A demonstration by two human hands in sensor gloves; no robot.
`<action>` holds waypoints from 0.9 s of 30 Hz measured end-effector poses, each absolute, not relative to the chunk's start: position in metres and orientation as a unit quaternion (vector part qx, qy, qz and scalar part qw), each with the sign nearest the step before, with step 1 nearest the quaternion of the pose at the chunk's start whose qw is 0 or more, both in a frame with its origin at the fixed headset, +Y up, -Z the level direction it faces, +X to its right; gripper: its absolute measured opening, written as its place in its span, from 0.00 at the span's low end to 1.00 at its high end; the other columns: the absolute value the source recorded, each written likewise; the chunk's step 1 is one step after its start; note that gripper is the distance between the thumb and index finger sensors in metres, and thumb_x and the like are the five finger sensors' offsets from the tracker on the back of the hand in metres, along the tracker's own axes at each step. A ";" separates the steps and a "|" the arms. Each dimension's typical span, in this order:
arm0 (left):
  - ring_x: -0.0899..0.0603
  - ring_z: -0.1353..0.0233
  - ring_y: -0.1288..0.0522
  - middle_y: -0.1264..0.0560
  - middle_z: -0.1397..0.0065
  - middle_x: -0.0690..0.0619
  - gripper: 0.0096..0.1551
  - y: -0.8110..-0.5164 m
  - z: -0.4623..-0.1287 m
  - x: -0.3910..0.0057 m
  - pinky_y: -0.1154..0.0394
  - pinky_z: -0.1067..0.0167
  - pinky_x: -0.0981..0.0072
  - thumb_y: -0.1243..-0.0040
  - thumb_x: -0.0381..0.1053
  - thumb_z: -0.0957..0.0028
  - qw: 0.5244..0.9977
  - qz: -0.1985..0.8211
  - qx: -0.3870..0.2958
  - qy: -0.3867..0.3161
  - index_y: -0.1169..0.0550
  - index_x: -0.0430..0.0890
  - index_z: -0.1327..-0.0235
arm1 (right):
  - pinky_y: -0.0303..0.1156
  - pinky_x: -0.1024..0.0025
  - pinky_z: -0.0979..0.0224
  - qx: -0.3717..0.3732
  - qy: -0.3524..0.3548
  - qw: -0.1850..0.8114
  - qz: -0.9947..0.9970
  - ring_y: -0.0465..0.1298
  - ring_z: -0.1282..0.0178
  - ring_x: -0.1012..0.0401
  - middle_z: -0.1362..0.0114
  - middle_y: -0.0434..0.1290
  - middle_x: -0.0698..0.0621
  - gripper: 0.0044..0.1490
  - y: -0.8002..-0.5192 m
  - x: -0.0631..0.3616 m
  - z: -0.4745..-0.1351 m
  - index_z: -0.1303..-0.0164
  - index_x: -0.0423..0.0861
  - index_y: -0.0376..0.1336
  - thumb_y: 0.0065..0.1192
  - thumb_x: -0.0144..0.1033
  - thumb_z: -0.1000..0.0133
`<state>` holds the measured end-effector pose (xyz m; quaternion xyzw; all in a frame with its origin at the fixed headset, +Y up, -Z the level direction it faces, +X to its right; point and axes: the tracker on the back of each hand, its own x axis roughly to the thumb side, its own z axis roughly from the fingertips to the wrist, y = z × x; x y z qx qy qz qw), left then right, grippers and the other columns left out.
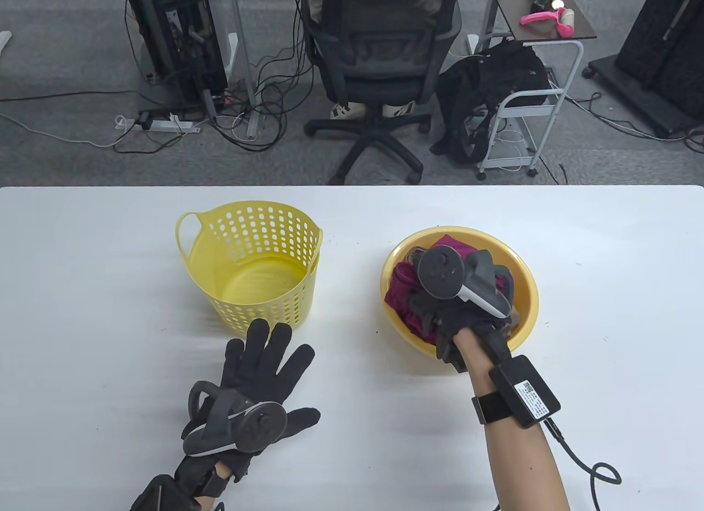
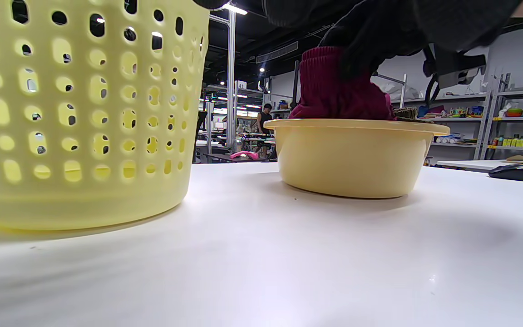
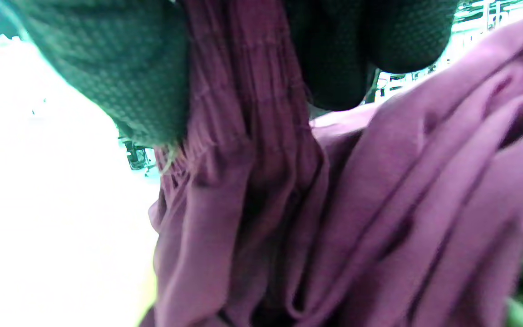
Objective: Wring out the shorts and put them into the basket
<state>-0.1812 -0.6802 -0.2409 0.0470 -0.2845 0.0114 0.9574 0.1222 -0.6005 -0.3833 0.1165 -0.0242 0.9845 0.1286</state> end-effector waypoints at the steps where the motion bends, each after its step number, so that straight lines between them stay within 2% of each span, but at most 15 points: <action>1: 0.16 0.15 0.59 0.56 0.08 0.31 0.57 -0.680 -0.241 -0.182 0.52 0.33 0.15 0.47 0.78 0.49 0.958 0.012 0.048 -0.283 0.45 0.50 0.12 | 0.71 0.45 0.32 0.116 -0.027 0.137 0.983 0.74 0.34 0.42 0.33 0.72 0.41 0.47 -0.597 0.123 -0.382 0.27 0.37 0.59 0.77 0.49 0.48; 14: 0.16 0.15 0.58 0.56 0.09 0.31 0.57 -0.677 -0.242 -0.186 0.52 0.33 0.15 0.47 0.78 0.49 0.961 0.012 0.054 -0.272 0.45 0.49 0.12 | 0.72 0.46 0.33 0.114 -0.062 0.265 0.955 0.74 0.36 0.42 0.34 0.72 0.42 0.46 -0.542 0.142 -0.367 0.28 0.37 0.60 0.77 0.49 0.47; 27: 0.16 0.15 0.58 0.56 0.09 0.31 0.57 -0.676 -0.241 -0.187 0.52 0.33 0.15 0.46 0.78 0.49 0.960 0.013 0.056 -0.273 0.44 0.49 0.12 | 0.73 0.46 0.35 0.124 -0.054 0.414 0.900 0.75 0.38 0.42 0.34 0.73 0.41 0.45 -0.513 0.140 -0.360 0.28 0.36 0.60 0.76 0.49 0.46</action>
